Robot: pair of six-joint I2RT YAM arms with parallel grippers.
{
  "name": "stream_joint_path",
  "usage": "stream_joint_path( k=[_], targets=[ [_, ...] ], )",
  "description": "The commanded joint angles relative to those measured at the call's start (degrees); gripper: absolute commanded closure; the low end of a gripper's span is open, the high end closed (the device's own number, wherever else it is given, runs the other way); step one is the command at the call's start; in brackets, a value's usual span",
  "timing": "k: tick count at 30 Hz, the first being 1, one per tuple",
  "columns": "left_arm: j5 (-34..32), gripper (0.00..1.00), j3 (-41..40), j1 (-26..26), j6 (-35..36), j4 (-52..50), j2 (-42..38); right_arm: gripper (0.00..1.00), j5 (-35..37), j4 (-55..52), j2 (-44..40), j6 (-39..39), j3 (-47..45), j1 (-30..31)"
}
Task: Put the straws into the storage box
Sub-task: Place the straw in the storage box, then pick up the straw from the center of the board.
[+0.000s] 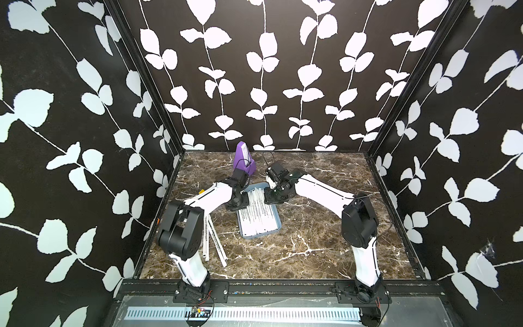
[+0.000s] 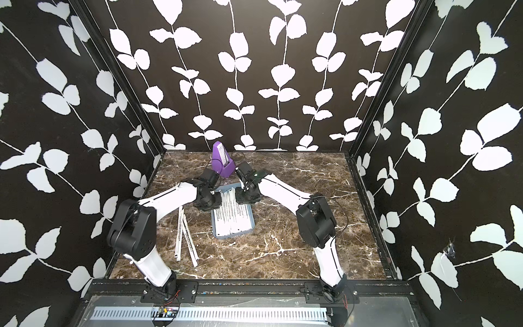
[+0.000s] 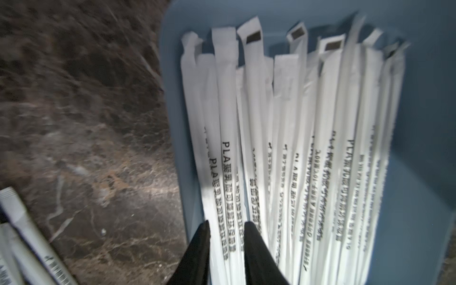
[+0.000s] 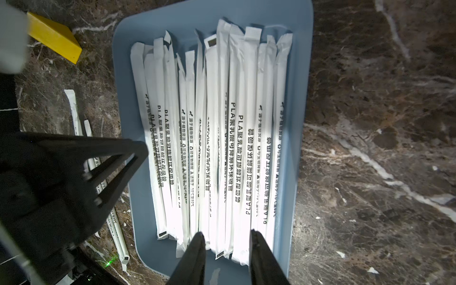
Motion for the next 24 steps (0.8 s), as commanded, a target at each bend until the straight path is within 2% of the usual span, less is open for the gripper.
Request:
stream_joint_path(
  k=[1, 5, 9, 15, 18, 24],
  targets=[
    [-4.25, 0.67, -2.05, 2.26, 1.99, -7.67, -8.78, 0.68, -0.64, 1.72, -1.52, 0.27, -2.83, 0.33],
    [-7.69, 0.61, -9.69, 6.91, 3.91, -11.76, -16.55, 0.68, -0.99, 3.36, -1.87, 0.52, -5.01, 0.49],
    [-6.94, 0.62, -15.43, 11.69, 5.34, -12.25, -19.22, 0.68, -1.75, 4.21, -1.52, 0.80, -5.33, 0.60],
    [-5.68, 0.70, -19.31, 13.27, 5.68, -8.48, -16.73, 0.68, -1.39, 4.16, -1.83, 0.44, -5.29, 0.80],
    [-3.02, 0.74, -20.20, 13.32, 5.67, -5.75, -14.26, 0.68, -1.53, 4.34, -1.86, 0.69, -5.70, 0.84],
    [-1.05, 0.76, -20.26, 13.32, 5.22, -3.18, -12.20, 0.68, -1.48, 4.34, -1.61, 0.93, -5.84, 1.13]
  ],
)
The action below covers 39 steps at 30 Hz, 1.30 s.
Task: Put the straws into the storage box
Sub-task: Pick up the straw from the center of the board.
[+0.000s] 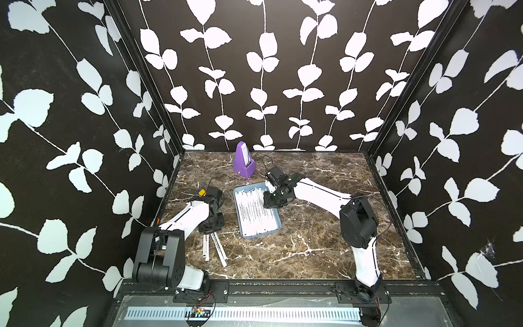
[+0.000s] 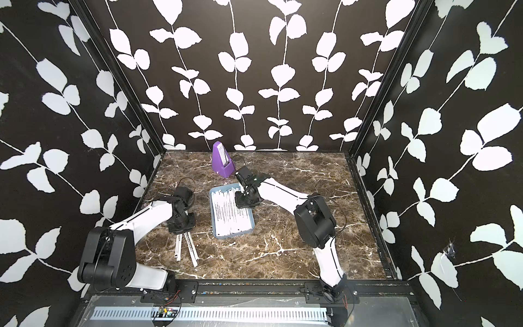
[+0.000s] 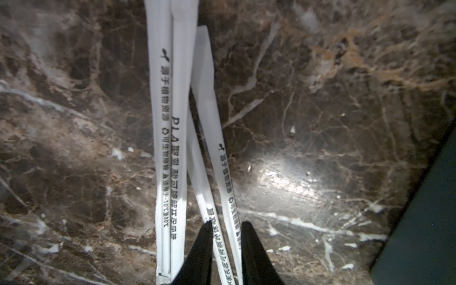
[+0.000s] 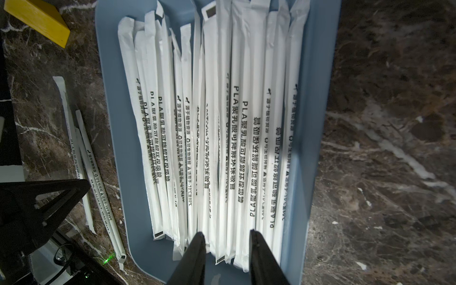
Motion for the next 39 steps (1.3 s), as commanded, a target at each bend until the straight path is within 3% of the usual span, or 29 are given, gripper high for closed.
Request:
stream_joint_path(
  k=[1, 14, 23, 29, 39],
  targets=[
    [1.34, 0.76, -0.15, 0.33, 0.11, 1.51, 0.50, 0.68, 0.14, 0.82, -1.48, 0.25, -1.42, 0.49],
    [0.16, 0.78, -2.84, 0.38, 0.19, 5.13, 4.37, 0.68, 0.41, 0.47, -1.48, 0.36, -1.02, 0.49],
    [1.07, 0.90, -3.72, 0.31, 0.01, 7.06, 4.40, 0.68, 0.40, -0.13, -1.47, 0.29, -0.34, 0.58],
    [0.96, 1.00, -1.27, 0.31, 1.45, 6.49, 2.51, 0.68, 0.42, -1.39, -1.08, -0.22, 1.29, 0.77],
    [1.90, 1.00, 8.63, -1.89, 0.25, 0.84, -5.83, 0.68, 1.60, -4.14, -1.14, -0.88, 3.36, 0.64]
  ],
)
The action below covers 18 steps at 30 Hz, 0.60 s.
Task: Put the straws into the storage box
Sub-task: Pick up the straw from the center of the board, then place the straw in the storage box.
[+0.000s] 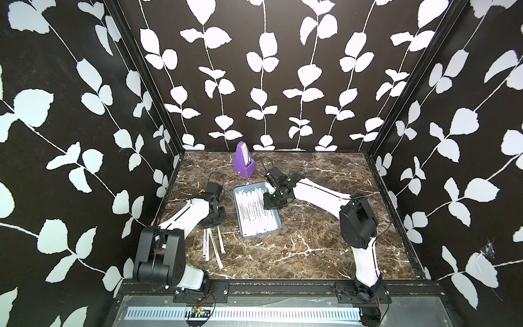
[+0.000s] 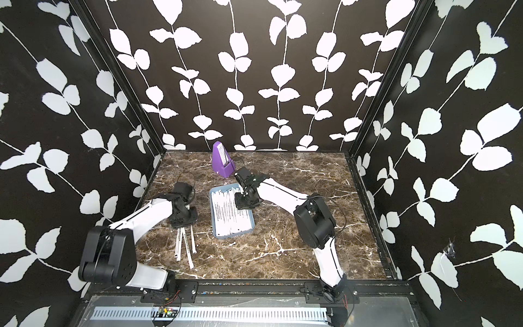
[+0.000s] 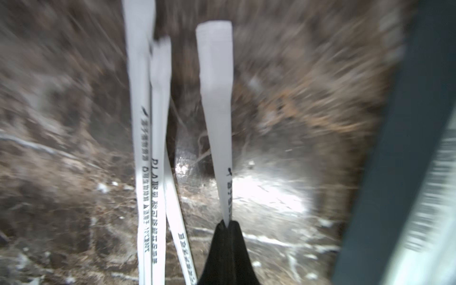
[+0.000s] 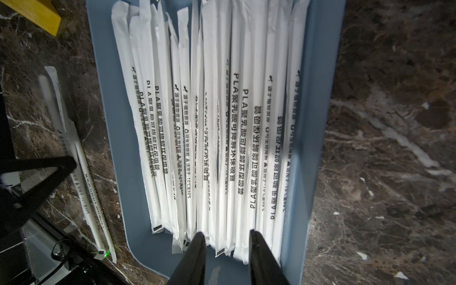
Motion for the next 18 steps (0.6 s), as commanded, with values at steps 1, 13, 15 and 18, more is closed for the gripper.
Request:
stream_joint_path(
  k=[1, 13, 15, 18],
  targets=[
    [0.56, 1.00, 4.81, -2.64, -0.92, -1.30, -3.25, 0.68, 1.38, -2.11, -1.13, -0.87, 2.85, -0.11],
    [2.22, 1.00, 19.72, -14.48, -4.87, 4.12, 15.46, 0.68, 2.27, -4.10, -2.17, -1.52, 2.88, -0.76],
    [2.43, 1.00, 19.34, -14.60, -6.03, 4.67, 18.10, 0.68, 2.41, -3.95, -2.48, -1.42, 2.46, -0.78],
    [3.09, 1.00, 17.18, -14.75, -8.19, 7.16, 19.88, 0.68, 2.32, -3.38, -2.88, -1.14, 1.59, -0.78]
  ],
)
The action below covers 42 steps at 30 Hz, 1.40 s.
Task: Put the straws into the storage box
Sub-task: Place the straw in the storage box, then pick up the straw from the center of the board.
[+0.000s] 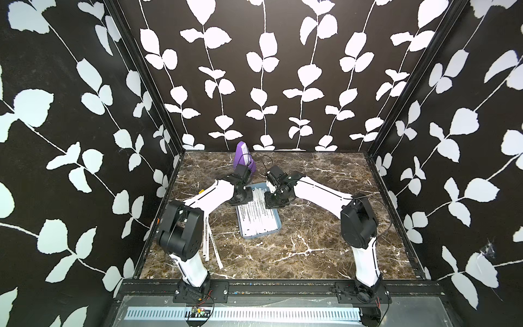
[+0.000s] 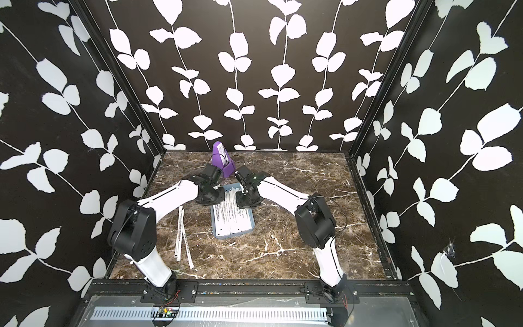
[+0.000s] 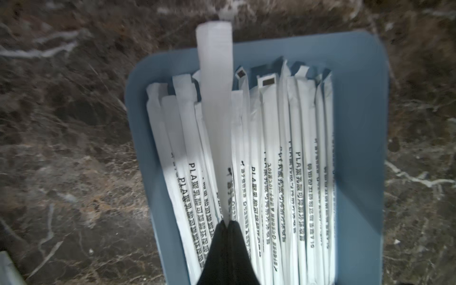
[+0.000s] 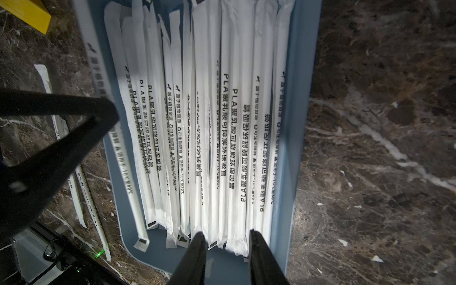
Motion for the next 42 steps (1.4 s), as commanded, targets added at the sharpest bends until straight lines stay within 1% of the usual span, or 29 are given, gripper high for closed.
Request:
stream_joint_path(
  k=[1, 6, 12, 14, 17, 21, 23, 26, 29, 33, 37, 39, 42],
  targets=[
    [0.91, 1.00, -1.57, -0.23, -3.04, 1.82, 0.41, 0.68, 0.93, -0.36, -2.88, -0.24, -0.23, -0.11],
    [2.01, 0.99, -3.14, -0.81, -5.45, 4.00, 1.88, 0.68, 0.47, -0.31, -2.48, -0.41, -0.14, -0.19],
    [1.05, 0.84, -2.50, -0.80, -5.66, 1.81, 0.91, 0.68, 0.09, -0.17, -2.25, -0.50, 0.23, -0.02],
    [0.59, 0.82, -1.99, -0.79, -5.33, 0.20, -0.75, 0.68, 0.16, -0.15, -2.22, -0.57, 0.19, -0.01],
    [-1.29, 0.80, -1.72, -0.63, -4.34, -3.72, -5.54, 0.68, -0.05, 0.04, -2.30, -0.68, 0.20, 0.01],
    [-5.43, 0.76, -4.69, 1.43, -2.00, -10.86, -13.74, 0.69, -0.15, 0.68, -2.81, -0.76, -0.45, 0.25],
    [-7.25, 0.73, -7.87, 3.55, -0.70, -14.89, -18.12, 0.69, -0.34, 1.19, -3.04, -0.79, -1.19, 0.58],
    [-7.84, 0.72, -14.11, 7.58, 0.81, -17.91, -23.85, 0.69, -0.93, 2.17, -3.06, -0.72, -2.30, 1.02],
    [-8.05, 0.72, -18.33, 10.24, 1.77, -19.44, -26.61, 0.69, -1.60, 2.84, -2.84, -0.46, -2.77, 1.26],
    [-7.45, 0.73, -21.24, 10.71, 1.11, -19.13, -26.12, 0.69, -1.65, 2.61, -2.66, -0.93, -2.19, 1.39],
    [-5.07, 0.73, -24.70, 10.89, -0.96, -15.75, -24.36, 0.69, -1.55, 2.24, -2.62, -1.26, -1.95, 1.39],
    [-4.83, 0.71, -25.95, 10.89, -1.46, -14.43, -23.67, 0.69, -1.48, 2.31, -2.76, -1.16, -2.13, 1.40],
    [-5.77, 0.65, -27.36, 10.89, -1.72, -13.74, -23.21, 0.69, -1.62, 2.71, -2.93, -0.96, -2.78, 1.41]
  ],
)
